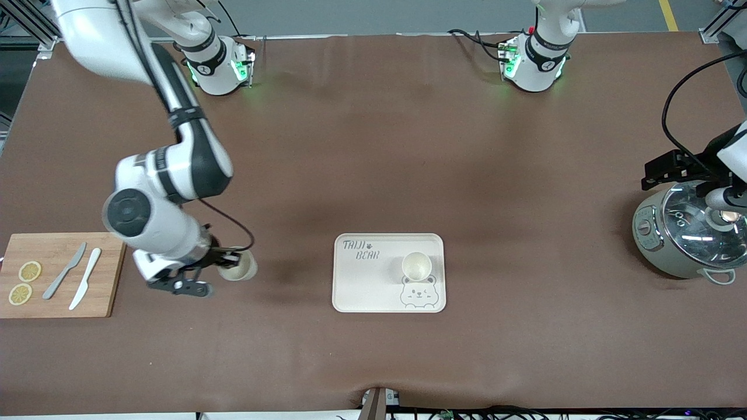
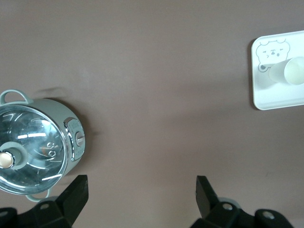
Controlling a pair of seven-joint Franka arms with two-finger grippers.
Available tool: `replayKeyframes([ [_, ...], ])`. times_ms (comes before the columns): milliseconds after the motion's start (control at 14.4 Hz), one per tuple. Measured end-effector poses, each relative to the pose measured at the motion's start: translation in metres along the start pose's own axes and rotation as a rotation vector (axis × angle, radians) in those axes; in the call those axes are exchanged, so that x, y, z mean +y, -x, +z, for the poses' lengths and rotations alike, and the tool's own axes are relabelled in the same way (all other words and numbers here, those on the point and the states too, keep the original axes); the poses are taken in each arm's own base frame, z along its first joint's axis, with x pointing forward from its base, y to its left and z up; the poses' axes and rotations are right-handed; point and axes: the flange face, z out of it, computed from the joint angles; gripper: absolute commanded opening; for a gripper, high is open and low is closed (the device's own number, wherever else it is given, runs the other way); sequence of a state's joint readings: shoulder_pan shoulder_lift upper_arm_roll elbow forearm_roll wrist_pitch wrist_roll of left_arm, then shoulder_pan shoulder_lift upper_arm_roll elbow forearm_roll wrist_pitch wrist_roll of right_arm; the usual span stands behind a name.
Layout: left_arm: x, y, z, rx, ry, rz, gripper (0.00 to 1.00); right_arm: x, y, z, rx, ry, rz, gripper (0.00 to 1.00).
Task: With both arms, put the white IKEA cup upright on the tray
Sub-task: 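Carry the cup with the right gripper and lower it onto the tray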
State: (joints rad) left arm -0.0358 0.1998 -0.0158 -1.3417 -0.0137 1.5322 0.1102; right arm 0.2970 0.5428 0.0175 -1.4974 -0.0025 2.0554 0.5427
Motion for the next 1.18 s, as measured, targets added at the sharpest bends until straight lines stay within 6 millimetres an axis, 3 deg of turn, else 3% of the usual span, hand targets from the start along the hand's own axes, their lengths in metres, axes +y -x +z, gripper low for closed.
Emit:
replayKeyframes([
  [416, 0.074, -0.008, 0.013, -0.015, -0.046, 0.006, 1.0, -0.106, 0.032, 0.024, 0.042, -0.068, 0.18, 0.0],
  [555, 0.081, -0.008, 0.011, -0.006, -0.049, 0.005, 1.0, -0.132, 0.041, 0.033, 0.068, -0.109, 0.215, 0.0],
  [902, 0.078, -0.008, 0.01, -0.003, -0.049, 0.002, 1.0, -0.168, 0.061, 0.072, 0.097, -0.162, 0.27, 0.0],
  [1179, 0.095, -0.008, 0.01, -0.002, -0.049, 0.028, 1.0, -0.189, 0.083, 0.099, 0.084, -0.158, 0.271, 0.0],
])
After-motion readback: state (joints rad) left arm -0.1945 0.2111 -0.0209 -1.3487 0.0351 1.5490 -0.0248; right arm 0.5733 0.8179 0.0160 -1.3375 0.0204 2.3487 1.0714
